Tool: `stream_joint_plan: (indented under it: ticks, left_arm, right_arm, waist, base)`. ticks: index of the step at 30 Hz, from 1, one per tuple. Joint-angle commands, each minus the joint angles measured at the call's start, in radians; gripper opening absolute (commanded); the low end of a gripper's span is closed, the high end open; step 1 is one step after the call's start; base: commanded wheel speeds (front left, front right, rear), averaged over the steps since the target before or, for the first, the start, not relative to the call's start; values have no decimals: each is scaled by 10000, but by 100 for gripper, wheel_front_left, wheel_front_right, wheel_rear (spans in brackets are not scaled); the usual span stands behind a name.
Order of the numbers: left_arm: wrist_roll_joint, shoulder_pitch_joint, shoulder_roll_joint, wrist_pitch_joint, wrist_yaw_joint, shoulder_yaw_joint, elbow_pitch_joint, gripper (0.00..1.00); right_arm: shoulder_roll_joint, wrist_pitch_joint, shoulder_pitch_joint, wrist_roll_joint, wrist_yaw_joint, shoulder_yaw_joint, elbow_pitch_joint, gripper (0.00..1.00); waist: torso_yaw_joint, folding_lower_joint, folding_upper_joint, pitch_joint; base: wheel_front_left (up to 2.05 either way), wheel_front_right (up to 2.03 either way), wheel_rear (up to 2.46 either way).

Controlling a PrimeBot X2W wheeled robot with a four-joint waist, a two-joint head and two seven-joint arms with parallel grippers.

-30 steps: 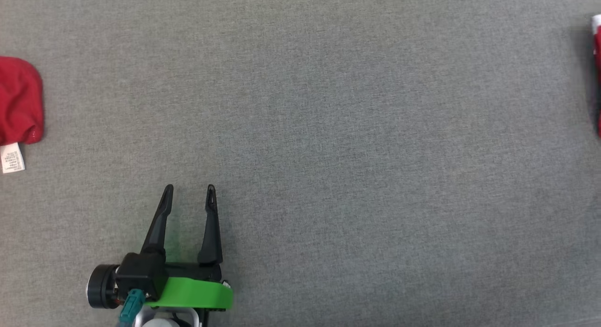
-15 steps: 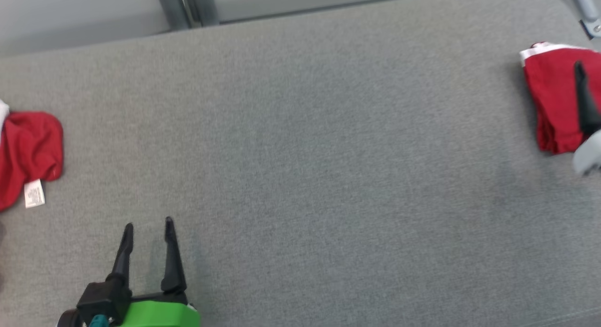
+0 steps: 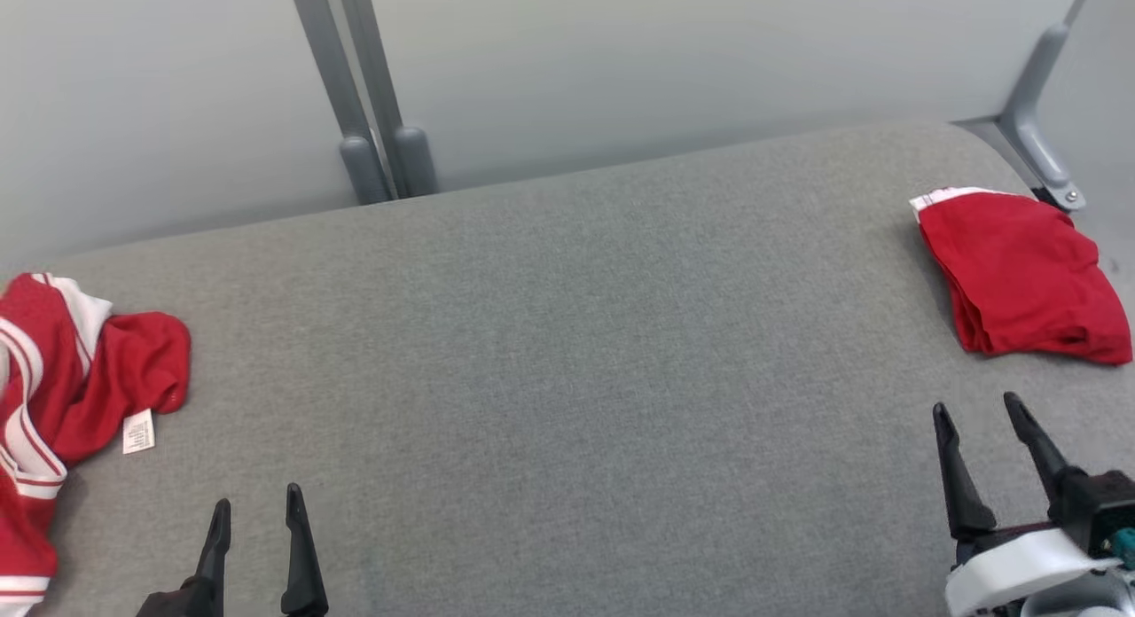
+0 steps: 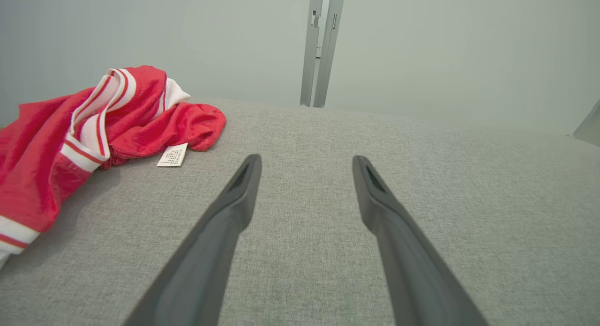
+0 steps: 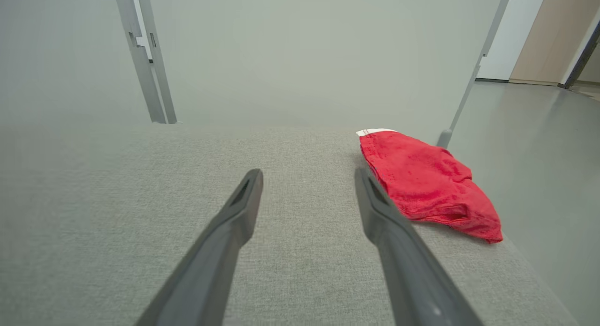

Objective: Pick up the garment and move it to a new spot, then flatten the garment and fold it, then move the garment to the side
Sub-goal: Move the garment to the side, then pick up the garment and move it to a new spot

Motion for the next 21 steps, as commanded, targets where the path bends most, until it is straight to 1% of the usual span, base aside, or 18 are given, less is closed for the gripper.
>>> stream_joint_plan:
  ticks: [1, 4, 7, 16, 18, 21]
  left_arm:
    - [28, 133, 27, -33, -73, 15, 59, 100]
    - [65, 117, 27, -33, -151, -9, 155, 100]
    - [109, 52, 27, -33, -199, 7, 204, 100]
    - [217, -40, 27, -33, -331, 99, 220, 100]
    - [190, -60, 27, -31, -340, 83, 198, 100]
    - [128, -105, 27, -31, -285, 77, 131, 100]
  right_arm:
    - [217, -27, 268, -96, -3, -43, -87, 100]
    - [581, -29, 536, -233, -5, -124, -225, 100]
    - [771, -29, 666, -356, -5, -53, -201, 100]
    - [813, -28, 639, -404, -5, -81, -173, 100]
    - [808, -30, 657, -402, -5, -123, -194, 100]
    - [824, -30, 656, -347, -3, -97, -218, 100]
  waist:
    - [459, 1, -1, -395]
    - [594, 1, -1, -442]
    - [623, 1, -1, -449]
    - [616, 1, -1, -435]
    - [690, 1, -1, -399]
    - [978, 1, -1, -326]
  base:
    - [0, 0, 0]
    - [0, 0, 0]
    - [0, 0, 0]
    - [0, 0, 0]
    - [0, 0, 0]
    - [0, 0, 0]
